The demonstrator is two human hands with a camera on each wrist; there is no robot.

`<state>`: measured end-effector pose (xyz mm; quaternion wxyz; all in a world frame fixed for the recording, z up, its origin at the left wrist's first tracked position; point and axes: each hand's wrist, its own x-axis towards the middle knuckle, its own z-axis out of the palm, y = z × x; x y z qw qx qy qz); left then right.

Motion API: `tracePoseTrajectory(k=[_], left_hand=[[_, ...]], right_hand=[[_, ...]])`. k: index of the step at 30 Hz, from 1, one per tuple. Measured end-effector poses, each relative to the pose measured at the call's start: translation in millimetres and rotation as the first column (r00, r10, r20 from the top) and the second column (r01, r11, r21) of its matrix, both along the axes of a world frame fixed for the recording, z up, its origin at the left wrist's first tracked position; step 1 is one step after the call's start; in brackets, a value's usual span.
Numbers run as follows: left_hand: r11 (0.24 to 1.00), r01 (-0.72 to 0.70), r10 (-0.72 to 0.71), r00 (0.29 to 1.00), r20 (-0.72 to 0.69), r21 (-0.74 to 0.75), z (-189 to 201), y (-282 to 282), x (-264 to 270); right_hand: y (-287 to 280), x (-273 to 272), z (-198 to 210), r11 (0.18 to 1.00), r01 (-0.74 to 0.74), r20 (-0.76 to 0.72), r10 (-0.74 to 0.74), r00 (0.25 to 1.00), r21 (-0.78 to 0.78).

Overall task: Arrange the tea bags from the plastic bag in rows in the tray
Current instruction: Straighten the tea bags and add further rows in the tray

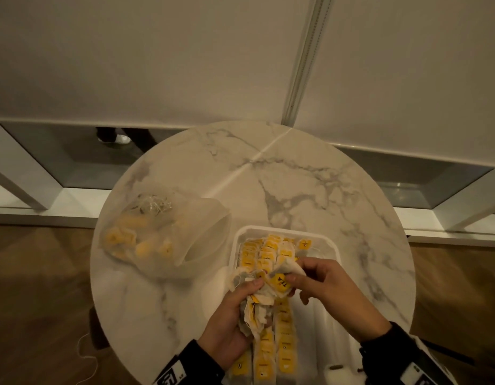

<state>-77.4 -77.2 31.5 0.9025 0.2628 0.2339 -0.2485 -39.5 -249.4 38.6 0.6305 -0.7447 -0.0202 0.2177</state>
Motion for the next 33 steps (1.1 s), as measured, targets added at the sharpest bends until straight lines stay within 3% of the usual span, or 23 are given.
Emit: tracePoseTrajectory(k=[4,9,13,17,21,25,29,33], left_hand=[[0.998,0.014,-0.015,1.000,-0.012,-0.067,-0.3,4.2,-2.7],[1.000,-0.011,0.012,0.997,-0.078,0.013,-24.1,14.0,-1.5],[0.997,-0.076,0.074,0.993,-0.096,-0.013,-29.1,22.4,1.1],[0.995,-0.104,0.104,0.992,-0.069,0.000,-37.6,33.2,4.3],[0.995,-0.092,0.094,0.995,-0.026,0.047,-53.3,41.8,8.1],[0.995,-0.079,0.078,0.997,0.018,0.060,-61.4,44.1,8.7],[0.994,-0.079,0.076,0.996,0.045,0.070,-65.3,44.3,7.7],[0.995,-0.076,0.071,0.994,0.080,0.065,-61.0,43.2,6.6]], right_hand=[[1.9,3.8,-2.6,0.984,0.120,-0.040,-0.116,0.992,0.128],[-4.2,10.0,3.2,0.942,0.244,-0.073,-0.234,0.970,0.229],[-14.5,14.6,-3.4,0.965,0.241,-0.091,-0.232,0.969,0.106],[-33.2,17.1,-15.4,0.984,0.010,-0.055,-0.020,0.998,-0.178],[-45.9,20.8,-17.0,0.795,-0.226,-0.042,0.246,0.968,-0.563],[-52.0,35.6,-17.9,0.580,-0.222,0.041,0.404,0.914,-0.784],[-48.1,54.0,-23.0,0.462,-0.146,0.076,0.429,0.900,-0.875],[-36.9,58.9,-25.6,0.320,-0.173,0.001,0.477,0.879,-0.931]])
